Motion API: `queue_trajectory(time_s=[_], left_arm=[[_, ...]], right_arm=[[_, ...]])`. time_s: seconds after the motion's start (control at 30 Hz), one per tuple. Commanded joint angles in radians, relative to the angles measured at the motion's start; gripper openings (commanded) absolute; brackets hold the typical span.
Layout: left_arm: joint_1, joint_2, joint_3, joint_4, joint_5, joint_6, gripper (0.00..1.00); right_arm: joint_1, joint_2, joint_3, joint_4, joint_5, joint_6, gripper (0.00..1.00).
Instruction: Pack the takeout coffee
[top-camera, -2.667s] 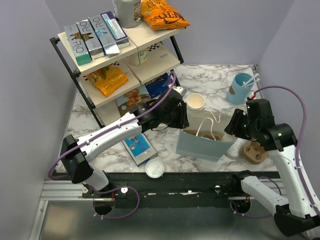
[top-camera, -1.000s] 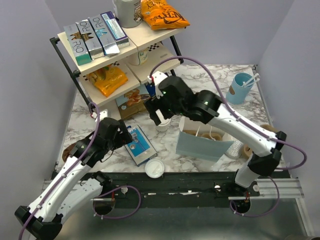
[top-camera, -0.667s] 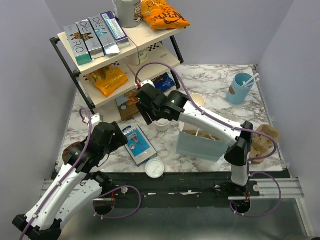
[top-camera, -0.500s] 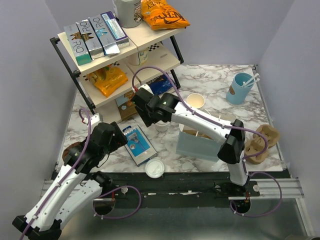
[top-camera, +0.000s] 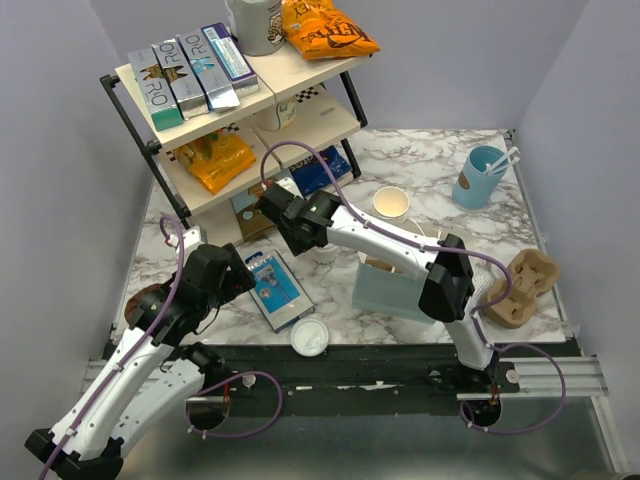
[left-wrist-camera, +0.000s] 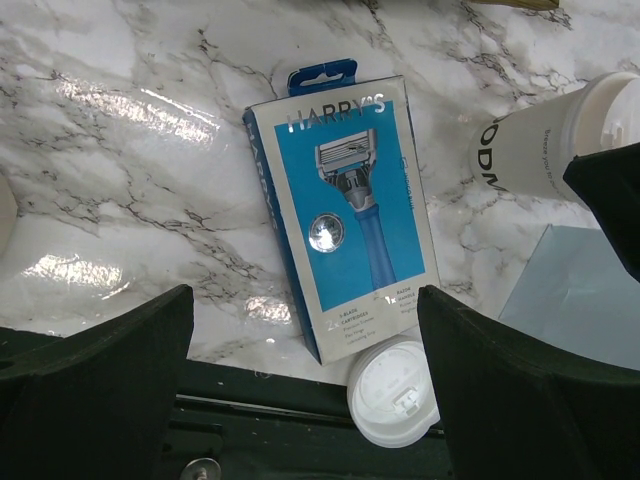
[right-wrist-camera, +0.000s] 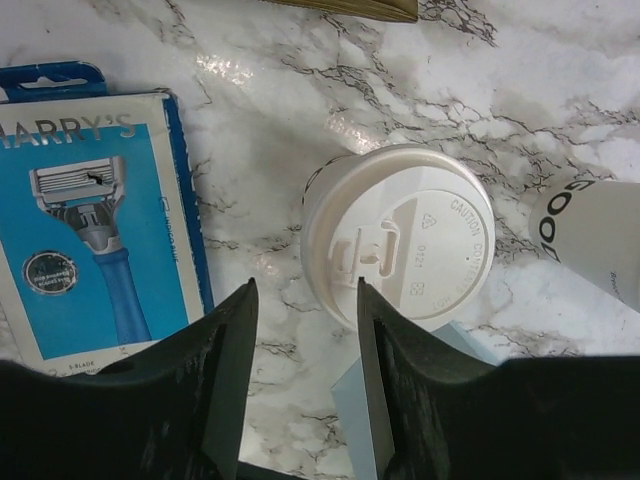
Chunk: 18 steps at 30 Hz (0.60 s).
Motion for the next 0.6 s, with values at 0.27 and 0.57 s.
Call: queue_trajectory(time_s=[0.27,0.57], left_arm=[[0.007,0.021,-0.006,0.025,0.019,0.032,0.99],[0.006,0.024,-0.007,0.028,0.023,0.035,0.99]], right_arm=[[-0.046,0.017,-0.03,0.096,-0.027,-0.042,0.47],[-0.056,0.024,-0.046,0.082,-0.092,-0.024,0.42]])
